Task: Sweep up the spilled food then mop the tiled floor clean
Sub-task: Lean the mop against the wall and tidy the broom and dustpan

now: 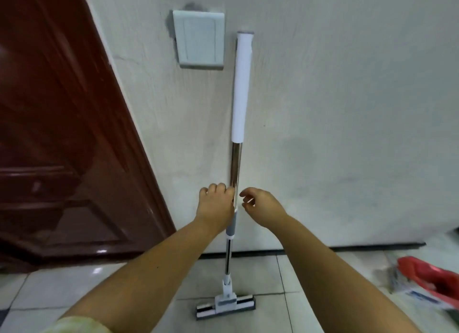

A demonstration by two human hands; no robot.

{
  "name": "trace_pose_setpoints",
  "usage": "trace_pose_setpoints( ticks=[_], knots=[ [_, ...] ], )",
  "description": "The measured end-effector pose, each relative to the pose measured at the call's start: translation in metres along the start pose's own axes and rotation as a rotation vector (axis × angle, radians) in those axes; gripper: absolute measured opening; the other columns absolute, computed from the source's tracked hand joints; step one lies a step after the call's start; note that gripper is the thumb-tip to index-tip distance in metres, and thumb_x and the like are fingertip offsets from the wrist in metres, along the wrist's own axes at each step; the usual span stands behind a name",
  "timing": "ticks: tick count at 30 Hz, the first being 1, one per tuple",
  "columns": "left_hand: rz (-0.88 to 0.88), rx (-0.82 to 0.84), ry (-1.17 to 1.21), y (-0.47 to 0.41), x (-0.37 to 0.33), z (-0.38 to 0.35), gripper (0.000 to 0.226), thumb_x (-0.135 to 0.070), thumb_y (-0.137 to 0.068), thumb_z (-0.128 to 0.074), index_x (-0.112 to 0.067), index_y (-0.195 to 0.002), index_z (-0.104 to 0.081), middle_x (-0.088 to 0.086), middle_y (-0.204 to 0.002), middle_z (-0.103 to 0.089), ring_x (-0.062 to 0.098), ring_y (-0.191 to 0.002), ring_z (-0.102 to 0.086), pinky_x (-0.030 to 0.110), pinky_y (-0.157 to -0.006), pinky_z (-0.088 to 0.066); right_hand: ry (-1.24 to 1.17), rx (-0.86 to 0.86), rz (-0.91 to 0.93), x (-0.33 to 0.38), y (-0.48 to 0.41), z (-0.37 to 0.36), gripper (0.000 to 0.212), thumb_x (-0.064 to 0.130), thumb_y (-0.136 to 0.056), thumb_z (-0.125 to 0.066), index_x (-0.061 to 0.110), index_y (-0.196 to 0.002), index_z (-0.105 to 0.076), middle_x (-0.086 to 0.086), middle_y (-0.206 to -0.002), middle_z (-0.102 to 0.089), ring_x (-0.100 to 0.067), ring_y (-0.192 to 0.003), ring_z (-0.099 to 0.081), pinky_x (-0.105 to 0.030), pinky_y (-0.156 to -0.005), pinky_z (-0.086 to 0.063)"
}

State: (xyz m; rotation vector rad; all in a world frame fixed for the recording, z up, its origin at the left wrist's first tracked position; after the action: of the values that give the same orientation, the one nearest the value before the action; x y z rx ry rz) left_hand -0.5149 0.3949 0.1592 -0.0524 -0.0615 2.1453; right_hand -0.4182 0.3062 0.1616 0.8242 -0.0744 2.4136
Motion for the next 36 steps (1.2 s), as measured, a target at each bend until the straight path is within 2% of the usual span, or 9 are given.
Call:
trace_pose_setpoints(
  ticks=[4, 7, 10, 15, 20, 26, 29, 36],
  knots=[
    [-0.114, 0.116, -0.031, 0.031, -0.014, -0.041, 0.036, -0.023, -0.090, -0.044, -0.021, -0.126, -0.047, 0.002, -0.121, -0.051, 0.024, -0.111, -0.046, 0.037, -0.093, -0.032, 0.139, 0.026, -0.111, -0.032, 0.029, -0.036, 0.032, 0.023, -0.096, -0.049, 0.023, -0.127, -0.058, 0.001, -0.123, -0.062, -0.018, -0.110, -0.058, -0.030, -0.090, -0.047],
    [-0.198, 0.171, 0.008, 0.055, -0.032, -0.062, 0.031, -0.021, -0.091, -0.043, -0.020, -0.122, -0.051, 0.004, -0.118, -0.052, 0.025, -0.109, -0.047, 0.036, -0.090, -0.032, 0.165, 0.010, -0.214, -0.049, 0.065, -0.052, 0.031, 0.027, -0.098, -0.047, 0.021, -0.127, -0.056, -0.001, -0.124, -0.060, -0.020, -0.108, -0.059, -0.031, -0.087, -0.048],
    [-0.299, 0.179, 0.054, 0.074, -0.058, -0.070, 0.026, -0.021, -0.090, -0.045, -0.021, -0.113, -0.057, 0.002, -0.110, -0.055, 0.024, -0.104, -0.050, 0.036, -0.087, -0.034, 0.208, -0.045, -0.304, -0.065, 0.111, -0.063, 0.026, 0.028, -0.098, -0.045, 0.018, -0.118, -0.058, -0.002, -0.116, -0.063, -0.022, -0.103, -0.060, -0.033, -0.084, -0.051],
    [-0.521, 0.176, 0.162, 0.076, -0.138, -0.063, 0.022, -0.022, -0.089, -0.046, -0.022, -0.108, -0.057, 0.001, -0.106, -0.055, 0.024, -0.100, -0.050, 0.036, -0.082, -0.033, 0.154, -0.160, -0.541, -0.102, 0.199, -0.069, 0.028, 0.028, -0.097, -0.046, 0.020, -0.120, -0.061, 0.001, -0.116, -0.064, -0.020, -0.103, -0.060, -0.030, -0.080, -0.050],
    [-0.734, 0.196, 0.253, 0.095, -0.226, -0.053, 0.026, -0.026, -0.081, -0.053, -0.024, -0.106, -0.059, -0.003, -0.105, -0.056, 0.022, -0.098, -0.050, 0.035, -0.083, -0.033, 0.064, -0.341, -0.802, -0.150, 0.289, -0.033, 0.027, 0.029, -0.095, -0.050, 0.023, -0.119, -0.062, 0.005, -0.114, -0.065, -0.016, -0.102, -0.060, -0.029, -0.078, -0.050],
    [-0.940, 0.228, 0.270, 0.133, -0.332, -0.038, 0.029, -0.041, -0.089, -0.049, -0.029, -0.114, -0.056, -0.006, -0.112, -0.056, 0.019, -0.106, -0.050, 0.035, -0.087, -0.035, 0.047, -0.440, -0.842, -0.196, 0.369, 0.033, 0.022, 0.030, -0.094, -0.056, 0.027, -0.113, -0.065, 0.010, -0.098, -0.065, -0.008, -0.096, -0.054, -0.026, -0.070, -0.045],
    [-0.974, 0.265, 0.254, 0.151, -0.392, -0.042, 0.029, -0.036, -0.088, -0.050, -0.030, -0.115, -0.057, -0.007, -0.112, -0.057, 0.018, -0.106, -0.051, 0.033, -0.087, -0.036, 0.050, -0.493, -0.893, -0.230, 0.412, 0.064, 0.024, 0.031, -0.094, -0.055, 0.028, -0.117, -0.063, 0.009, -0.101, -0.064, -0.008, -0.094, -0.054, -0.024, -0.070, -0.044],
    [-0.988, 0.326, 0.240, 0.166, -0.542, -0.042, 0.027, -0.032, -0.089, -0.048, -0.029, -0.115, -0.057, -0.007, -0.113, -0.057, 0.018, -0.106, -0.050, 0.034, -0.087, -0.037, 0.018, -0.607, -0.996, -0.327, 0.510, 0.127, 0.025, 0.030, -0.094, -0.052, 0.028, -0.117, -0.062, 0.011, -0.104, -0.065, -0.008, -0.105, -0.052, -0.023, -0.074, -0.042]
  ],
)
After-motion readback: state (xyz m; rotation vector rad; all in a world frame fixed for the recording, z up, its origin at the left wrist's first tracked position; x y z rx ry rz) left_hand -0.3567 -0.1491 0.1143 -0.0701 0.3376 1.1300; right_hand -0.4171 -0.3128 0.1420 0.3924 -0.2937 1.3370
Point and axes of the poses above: each hand's wrist, its own y-axis away from the middle knuckle, its own z-axis out of the back of the hand, x = y × z, the point moved 5 cm from there along -y, towards the middle knuckle
